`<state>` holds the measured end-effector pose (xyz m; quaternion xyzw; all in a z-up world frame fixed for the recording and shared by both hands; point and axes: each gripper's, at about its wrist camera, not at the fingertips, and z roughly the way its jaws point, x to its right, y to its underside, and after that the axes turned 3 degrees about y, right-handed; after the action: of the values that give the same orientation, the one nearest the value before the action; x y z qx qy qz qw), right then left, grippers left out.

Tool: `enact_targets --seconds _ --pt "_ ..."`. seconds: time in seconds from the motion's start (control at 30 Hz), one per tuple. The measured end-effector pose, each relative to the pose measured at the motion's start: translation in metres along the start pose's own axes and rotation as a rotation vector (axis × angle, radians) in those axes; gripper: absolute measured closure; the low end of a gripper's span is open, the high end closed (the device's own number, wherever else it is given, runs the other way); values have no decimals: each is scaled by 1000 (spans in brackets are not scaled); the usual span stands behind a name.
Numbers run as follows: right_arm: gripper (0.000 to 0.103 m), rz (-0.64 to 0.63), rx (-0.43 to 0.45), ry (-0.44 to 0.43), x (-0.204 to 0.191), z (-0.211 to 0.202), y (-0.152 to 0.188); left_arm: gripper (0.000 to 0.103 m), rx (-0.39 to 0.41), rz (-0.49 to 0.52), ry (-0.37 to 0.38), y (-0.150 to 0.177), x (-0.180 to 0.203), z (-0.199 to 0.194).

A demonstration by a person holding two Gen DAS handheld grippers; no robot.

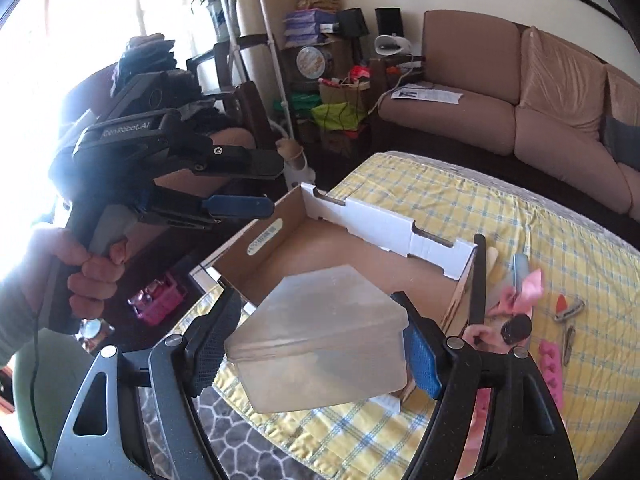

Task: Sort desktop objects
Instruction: 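Lift the clear container with the right tool and carry it over the cardboard box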

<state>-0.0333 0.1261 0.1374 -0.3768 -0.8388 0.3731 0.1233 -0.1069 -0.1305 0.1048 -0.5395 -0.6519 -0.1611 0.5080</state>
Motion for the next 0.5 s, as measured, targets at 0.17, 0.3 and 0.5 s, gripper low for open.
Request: enact_targets --seconds 0.17,0.3,0.5 --pt "25 -1 -17 -50 15 14 -8 47 -24 6 -44 -3 -17 4" --pt "25 -40 -47 -137 20 23 -7 47 -42 78 -101 -3 -10 4" --pt "25 -165 -163 -182 8 53 -8 47 -110 88 -144 -1 -17 11"
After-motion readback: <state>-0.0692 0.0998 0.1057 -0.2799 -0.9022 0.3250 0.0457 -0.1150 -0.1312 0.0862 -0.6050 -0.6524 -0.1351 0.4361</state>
